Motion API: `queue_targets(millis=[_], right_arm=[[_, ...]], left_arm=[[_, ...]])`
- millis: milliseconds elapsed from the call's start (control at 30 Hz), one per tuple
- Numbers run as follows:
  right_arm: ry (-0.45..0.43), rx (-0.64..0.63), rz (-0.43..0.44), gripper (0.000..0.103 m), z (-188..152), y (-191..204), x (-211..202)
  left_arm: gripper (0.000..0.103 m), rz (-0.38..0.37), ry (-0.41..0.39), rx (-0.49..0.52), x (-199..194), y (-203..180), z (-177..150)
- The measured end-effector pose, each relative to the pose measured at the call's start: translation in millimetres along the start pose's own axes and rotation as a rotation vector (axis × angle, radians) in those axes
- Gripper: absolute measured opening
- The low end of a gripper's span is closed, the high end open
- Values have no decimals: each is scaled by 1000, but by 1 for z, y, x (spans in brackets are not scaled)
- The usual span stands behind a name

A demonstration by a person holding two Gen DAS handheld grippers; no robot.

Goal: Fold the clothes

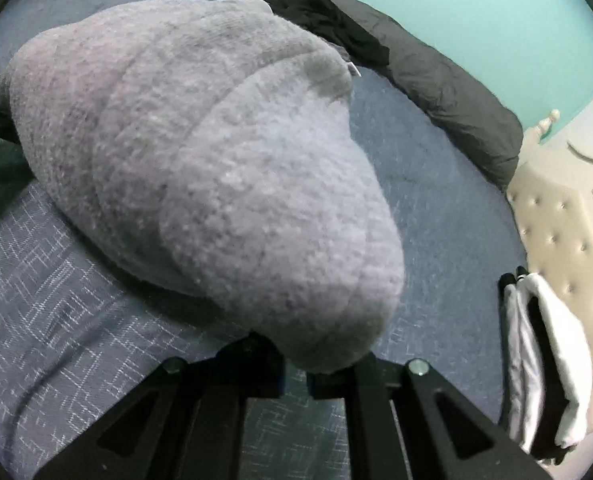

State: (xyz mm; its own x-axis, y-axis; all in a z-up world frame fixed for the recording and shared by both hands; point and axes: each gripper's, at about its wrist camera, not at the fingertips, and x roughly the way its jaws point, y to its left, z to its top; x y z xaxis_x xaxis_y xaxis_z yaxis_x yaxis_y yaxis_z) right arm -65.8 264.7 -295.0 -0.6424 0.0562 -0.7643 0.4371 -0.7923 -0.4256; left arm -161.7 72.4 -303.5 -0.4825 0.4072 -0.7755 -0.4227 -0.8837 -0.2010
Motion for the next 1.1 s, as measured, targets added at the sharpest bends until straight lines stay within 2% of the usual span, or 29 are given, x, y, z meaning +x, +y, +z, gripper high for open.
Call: queue_targets(millis=[33, 133, 200, 333, 433, 567, 633, 667, 733, 767, 800, 900, 967, 1100], right_arm=[[16, 50, 102, 5, -4, -6, 3], [64, 130, 194, 6, -15, -15, -6], [72, 139, 216, 6, -20, -16, -17], [82, 101, 312, 7, -24, -14, -13], [90, 135, 371, 7, -37, -19, -22], [96, 251, 431, 8, -50, -44, -41], [53, 351, 454, 8, -52, -64, -53], [30, 402, 465, 10, -53, -74, -59], [-14, 497, 497, 25, -28, -103, -41], [-35, 543, 513, 43, -13, -110, -36], [-56, 589, 529, 52, 3, -117, -31], [-72, 668, 592, 53, 48, -188, 60], [-73, 703, 618, 53, 52, -189, 60], [-58, 735, 658, 53, 71, -195, 104]], left_arm=[[11, -8, 9, -7, 2, 1, -1], [11, -29, 30, -18, 5, 1, -3], [11, -40, 38, -15, 6, -1, -5], [12, -47, 42, -33, 4, 2, -7], [15, -55, 57, -57, 1, 6, -9], [19, -61, 70, -86, -15, 8, -12], [21, -67, 58, -107, -28, 12, -10], [26, -65, 42, -123, -34, 16, -8], [37, -73, -2, -166, -43, 22, -3], [39, -80, -21, -189, -46, 25, 0], [39, -89, -39, -213, -48, 28, 4], [39, -124, -75, -286, -35, 43, 22], [39, -144, -90, -325, -24, 49, 32], [39, -166, -86, -375, -9, 55, 43]])
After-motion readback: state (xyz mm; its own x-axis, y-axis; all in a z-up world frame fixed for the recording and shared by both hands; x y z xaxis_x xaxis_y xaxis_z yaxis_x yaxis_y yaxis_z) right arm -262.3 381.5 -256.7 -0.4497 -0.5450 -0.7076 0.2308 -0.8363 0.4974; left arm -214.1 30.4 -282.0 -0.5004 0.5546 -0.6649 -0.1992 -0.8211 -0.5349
